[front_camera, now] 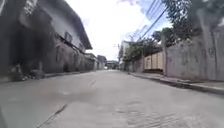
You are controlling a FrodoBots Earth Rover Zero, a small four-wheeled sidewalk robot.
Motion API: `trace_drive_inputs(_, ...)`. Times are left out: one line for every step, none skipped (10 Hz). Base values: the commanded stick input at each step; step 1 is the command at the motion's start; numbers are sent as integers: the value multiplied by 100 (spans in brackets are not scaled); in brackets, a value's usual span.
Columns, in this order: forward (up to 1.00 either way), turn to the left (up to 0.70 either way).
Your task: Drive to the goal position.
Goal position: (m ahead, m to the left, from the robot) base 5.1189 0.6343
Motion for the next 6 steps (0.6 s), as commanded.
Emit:
trace_drive_inputs(70, 0)
trace_drive_inputs(70, 0)
trace_drive_inputs(70, 0)
trace_drive_inputs(70, 0)
trace_drive_inputs(70, 0)
trace_drive_inputs(70, 0)
